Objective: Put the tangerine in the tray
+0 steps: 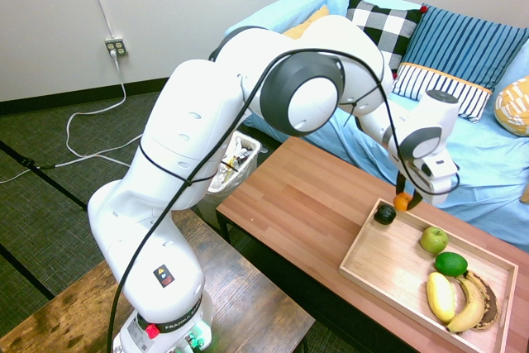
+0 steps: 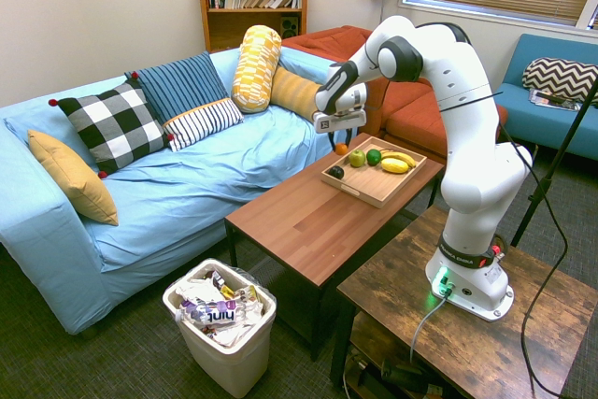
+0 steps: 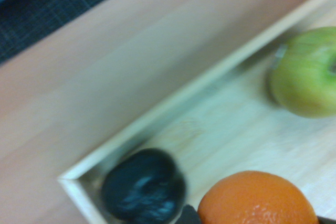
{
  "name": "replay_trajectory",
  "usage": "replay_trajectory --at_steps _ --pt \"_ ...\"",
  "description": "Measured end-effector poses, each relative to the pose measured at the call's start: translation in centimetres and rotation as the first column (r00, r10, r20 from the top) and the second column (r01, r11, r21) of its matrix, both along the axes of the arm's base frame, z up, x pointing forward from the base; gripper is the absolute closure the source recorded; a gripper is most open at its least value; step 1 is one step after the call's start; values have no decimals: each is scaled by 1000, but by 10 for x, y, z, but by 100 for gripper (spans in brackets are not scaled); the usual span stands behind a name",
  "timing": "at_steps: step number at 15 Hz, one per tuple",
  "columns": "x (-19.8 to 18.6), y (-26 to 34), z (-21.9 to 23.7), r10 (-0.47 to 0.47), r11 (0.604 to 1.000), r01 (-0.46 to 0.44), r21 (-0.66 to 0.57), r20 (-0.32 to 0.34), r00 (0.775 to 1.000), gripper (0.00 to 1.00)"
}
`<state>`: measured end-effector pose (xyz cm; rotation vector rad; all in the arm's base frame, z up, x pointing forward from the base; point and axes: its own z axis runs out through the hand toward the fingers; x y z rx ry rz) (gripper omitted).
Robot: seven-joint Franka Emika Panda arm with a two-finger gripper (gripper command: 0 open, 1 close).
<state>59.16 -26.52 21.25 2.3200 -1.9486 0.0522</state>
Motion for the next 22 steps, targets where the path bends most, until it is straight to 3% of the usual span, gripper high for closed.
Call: replay_trajectory --at_steps 6,11,12,22 --pt "-58 -37 -62 -65 997 67 38 -71 995 100" --pt "-80 -42 -100 -73 995 80 65 -100 992 100" --pt "-80 -41 -103 -73 994 80 68 -103 992 0" --pt "-74 -34 -102 -70 994 77 74 -88 994 0"
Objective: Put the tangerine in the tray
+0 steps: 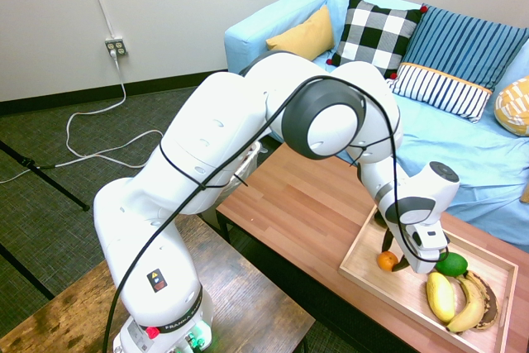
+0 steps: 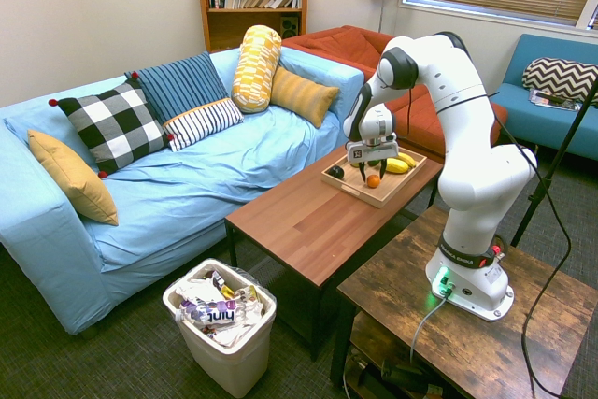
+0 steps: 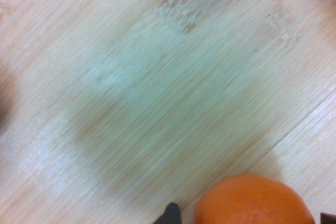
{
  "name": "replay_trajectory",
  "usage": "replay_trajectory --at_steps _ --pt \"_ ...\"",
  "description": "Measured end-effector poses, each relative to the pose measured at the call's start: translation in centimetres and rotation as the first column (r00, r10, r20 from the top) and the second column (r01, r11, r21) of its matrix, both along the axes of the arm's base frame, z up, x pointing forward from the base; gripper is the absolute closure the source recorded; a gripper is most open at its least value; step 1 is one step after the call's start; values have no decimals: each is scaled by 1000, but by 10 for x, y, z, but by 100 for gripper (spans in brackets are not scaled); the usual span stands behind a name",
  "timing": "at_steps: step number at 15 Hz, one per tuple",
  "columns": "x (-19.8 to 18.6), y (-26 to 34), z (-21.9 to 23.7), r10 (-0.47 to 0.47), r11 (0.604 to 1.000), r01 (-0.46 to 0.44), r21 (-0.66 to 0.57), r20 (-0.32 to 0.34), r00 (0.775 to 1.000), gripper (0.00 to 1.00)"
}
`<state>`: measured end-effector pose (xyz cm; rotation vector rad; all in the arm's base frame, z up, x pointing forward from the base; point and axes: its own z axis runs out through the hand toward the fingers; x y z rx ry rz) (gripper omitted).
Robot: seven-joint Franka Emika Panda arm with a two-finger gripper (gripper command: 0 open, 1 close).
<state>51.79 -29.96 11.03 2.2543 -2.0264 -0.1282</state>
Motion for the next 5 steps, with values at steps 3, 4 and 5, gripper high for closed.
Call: replay_trajectory --at_steps 3,4,5 --pt "9 -5 31 -4 1000 5 -20 49 999 0" --pt "12 -8 50 -3 999 6 -32 73 997 0" --pt "14 -8 70 1 999 3 -43 89 996 0"
